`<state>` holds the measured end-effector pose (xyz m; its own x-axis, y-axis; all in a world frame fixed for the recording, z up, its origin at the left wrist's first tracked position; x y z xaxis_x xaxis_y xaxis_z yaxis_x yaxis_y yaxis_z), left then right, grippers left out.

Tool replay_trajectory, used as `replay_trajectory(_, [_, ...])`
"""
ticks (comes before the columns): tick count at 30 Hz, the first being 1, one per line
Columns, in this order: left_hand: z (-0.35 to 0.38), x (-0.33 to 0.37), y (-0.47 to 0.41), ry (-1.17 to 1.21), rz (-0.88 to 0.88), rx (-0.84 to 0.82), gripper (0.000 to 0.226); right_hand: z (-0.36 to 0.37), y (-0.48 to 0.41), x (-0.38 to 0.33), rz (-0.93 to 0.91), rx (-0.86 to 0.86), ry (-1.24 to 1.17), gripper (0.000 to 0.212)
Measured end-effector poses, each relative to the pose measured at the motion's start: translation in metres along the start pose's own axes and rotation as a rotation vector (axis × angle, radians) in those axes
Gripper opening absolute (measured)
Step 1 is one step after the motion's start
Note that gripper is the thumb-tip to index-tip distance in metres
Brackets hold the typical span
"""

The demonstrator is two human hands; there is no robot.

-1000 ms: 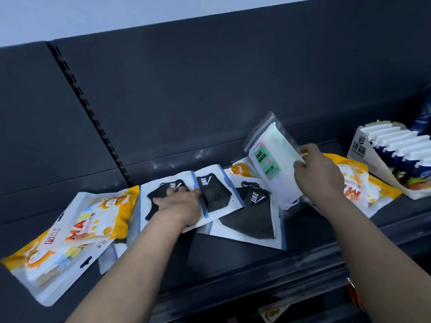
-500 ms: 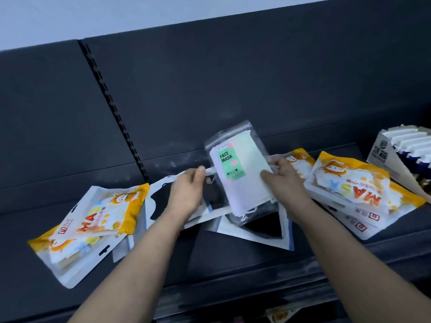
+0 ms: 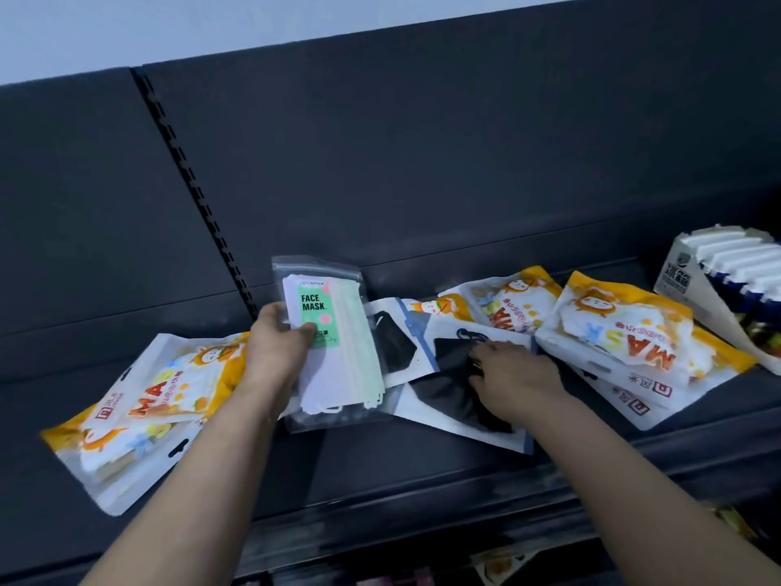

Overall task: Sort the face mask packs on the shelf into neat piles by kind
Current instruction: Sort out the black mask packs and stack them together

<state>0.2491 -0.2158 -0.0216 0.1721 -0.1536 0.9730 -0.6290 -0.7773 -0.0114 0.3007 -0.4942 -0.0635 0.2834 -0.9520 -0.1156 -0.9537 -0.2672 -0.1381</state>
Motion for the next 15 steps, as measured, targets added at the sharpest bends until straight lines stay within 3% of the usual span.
replay_trajectory(3, [-0.001, -0.001, -0.003, -0.065, 0.040, 0.027, 0.030, -0.011, -0.003, 0.010, 0.050, 0.058, 0.096, 0.033])
replay_trajectory(5, [0.004, -0.001, -0.001, -0.052, 0.045, 0.012, 0.031, -0.017, -0.007, 0.011, 0.062, 0.102, -0.002, 0.036])
replay_trajectory(8, [0.013, -0.003, 0.000, -0.039, 0.044, -0.010, 0.031, -0.018, -0.011, 0.009, 0.035, 0.113, -0.127, 0.065])
replay_trajectory(11, [0.020, -0.005, 0.001, -0.017, 0.014, -0.041, 0.029, -0.006, -0.015, 0.006, -0.015, 0.009, -0.129, 0.094])
replay_trajectory(15, [0.029, -0.001, 0.006, -0.024, 0.010, -0.078, 0.028, 0.002, -0.036, 0.006, -0.042, -0.139, -0.139, 0.113])
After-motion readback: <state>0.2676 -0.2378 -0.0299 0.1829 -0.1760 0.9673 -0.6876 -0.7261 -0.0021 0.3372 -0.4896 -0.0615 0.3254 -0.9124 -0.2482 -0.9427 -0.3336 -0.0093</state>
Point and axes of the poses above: each hand's wrist, its own y-axis away from the middle knuckle, its own z-axis out of the palm, x = y × z, the point moved 6 cm from there along -y, towards the middle knuckle, and after that the axes turned 13 degrees about x, right-handed, at the moved point
